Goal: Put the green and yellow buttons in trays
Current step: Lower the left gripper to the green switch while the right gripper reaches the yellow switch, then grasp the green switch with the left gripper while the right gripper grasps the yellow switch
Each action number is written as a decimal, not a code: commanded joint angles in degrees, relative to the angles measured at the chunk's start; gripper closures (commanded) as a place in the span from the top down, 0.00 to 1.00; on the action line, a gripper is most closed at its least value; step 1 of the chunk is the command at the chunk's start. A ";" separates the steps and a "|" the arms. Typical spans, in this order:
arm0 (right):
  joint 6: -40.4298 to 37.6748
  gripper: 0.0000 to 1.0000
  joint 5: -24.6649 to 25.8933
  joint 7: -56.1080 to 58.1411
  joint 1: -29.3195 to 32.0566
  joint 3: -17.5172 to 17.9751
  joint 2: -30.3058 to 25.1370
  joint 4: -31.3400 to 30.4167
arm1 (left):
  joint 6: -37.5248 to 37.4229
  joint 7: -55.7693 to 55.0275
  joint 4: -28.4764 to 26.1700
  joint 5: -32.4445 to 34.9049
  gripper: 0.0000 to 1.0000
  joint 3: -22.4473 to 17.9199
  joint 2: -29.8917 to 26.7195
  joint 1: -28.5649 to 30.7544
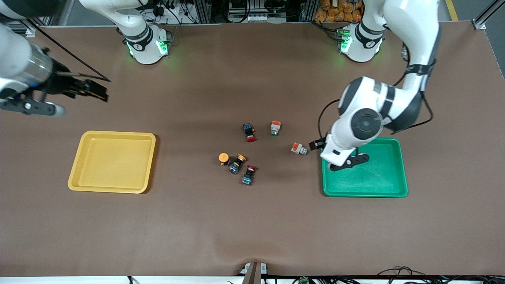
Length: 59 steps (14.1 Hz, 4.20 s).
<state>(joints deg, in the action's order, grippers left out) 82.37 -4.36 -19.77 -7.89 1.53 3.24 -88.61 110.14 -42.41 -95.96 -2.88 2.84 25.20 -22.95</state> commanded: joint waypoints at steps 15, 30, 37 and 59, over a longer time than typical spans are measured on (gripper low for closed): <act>36.80 1.00 -10.68 -37.35 -19.69 -0.56 27.16 0.54 | 19.59 -22.98 -4.94 -0.63 1.00 0.33 9.60 -3.41; 48.15 1.00 1.98 -38.06 -25.95 -1.00 38.33 0.45 | 20.99 -28.87 -5.29 -2.56 1.00 0.50 12.06 -5.96; 50.43 1.00 2.51 -39.29 -25.95 -1.00 39.22 0.45 | 20.99 -28.96 -6.09 -3.27 0.01 0.50 12.06 -6.05; 32.26 0.00 2.16 -29.64 -17.17 -0.91 24.73 -0.51 | 3.67 -6.81 1.47 5.70 0.00 0.24 9.68 5.90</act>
<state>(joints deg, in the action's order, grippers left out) 117.84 -3.07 -52.43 -28.08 -0.24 32.03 -87.42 112.62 -49.58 -94.53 1.21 2.86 34.08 -17.34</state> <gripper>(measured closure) 0.674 0.586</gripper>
